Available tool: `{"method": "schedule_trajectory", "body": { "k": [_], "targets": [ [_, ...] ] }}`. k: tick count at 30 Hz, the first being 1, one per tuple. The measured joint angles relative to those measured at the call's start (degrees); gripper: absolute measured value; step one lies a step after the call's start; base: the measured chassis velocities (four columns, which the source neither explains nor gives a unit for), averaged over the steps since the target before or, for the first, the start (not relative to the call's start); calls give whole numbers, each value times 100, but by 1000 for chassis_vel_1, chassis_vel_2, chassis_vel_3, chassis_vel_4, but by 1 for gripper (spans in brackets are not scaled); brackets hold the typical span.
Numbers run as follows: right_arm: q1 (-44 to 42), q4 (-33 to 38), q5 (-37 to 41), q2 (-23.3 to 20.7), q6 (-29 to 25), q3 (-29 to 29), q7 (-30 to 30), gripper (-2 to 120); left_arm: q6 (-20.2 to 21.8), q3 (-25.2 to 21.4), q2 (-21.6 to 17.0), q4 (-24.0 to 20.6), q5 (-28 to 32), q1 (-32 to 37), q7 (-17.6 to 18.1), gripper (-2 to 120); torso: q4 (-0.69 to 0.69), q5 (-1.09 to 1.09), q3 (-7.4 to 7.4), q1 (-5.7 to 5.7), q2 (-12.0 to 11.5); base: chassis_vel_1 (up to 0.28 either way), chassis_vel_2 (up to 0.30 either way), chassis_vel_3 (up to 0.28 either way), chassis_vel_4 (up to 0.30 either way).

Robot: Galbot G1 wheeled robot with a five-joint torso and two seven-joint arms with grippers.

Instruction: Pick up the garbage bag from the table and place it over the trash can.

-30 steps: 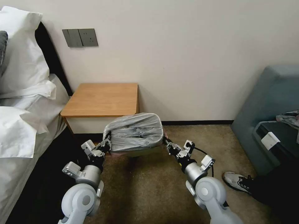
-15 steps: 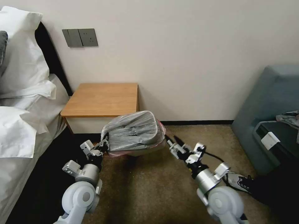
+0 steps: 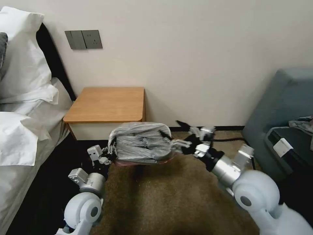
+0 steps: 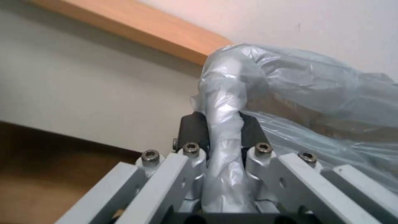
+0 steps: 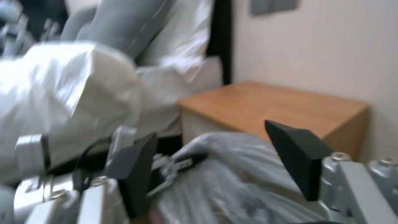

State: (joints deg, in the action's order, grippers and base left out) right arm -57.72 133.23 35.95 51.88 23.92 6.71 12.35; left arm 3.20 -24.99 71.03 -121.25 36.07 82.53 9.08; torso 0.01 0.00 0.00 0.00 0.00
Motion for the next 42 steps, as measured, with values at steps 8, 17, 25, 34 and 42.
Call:
{"method": "schedule_trajectory", "body": {
  "k": [8,17,25,34,42],
  "targets": [
    [1652,-638,-410,-2,626,-1566,162,44,173,2,-18,-156,-454,86,-63,5,0,0,0,0,0,0,0,0,0],
    [2831,-1223,-463,212,1301,-2648,9,13,511,-35,-40,-461,-438,284,93,5,0,0,0,0,0,0,0,0,0],
    [3631,-1446,-101,270,1835,-3246,-400,0,595,-63,-8,-606,-377,368,184,5,-1,-1,0,0,0,0,0,0,0],
    [4049,-1836,110,381,1837,-3827,-754,0,561,-88,11,-657,-361,388,143,5,-1,-1,0,0,0,0,0,0,0],
    [4367,-2181,116,487,1826,-4254,-930,0,543,-97,7,-683,-461,363,46,5,-1,-1,0,0,0,0,0,0,0]
  ]
}}
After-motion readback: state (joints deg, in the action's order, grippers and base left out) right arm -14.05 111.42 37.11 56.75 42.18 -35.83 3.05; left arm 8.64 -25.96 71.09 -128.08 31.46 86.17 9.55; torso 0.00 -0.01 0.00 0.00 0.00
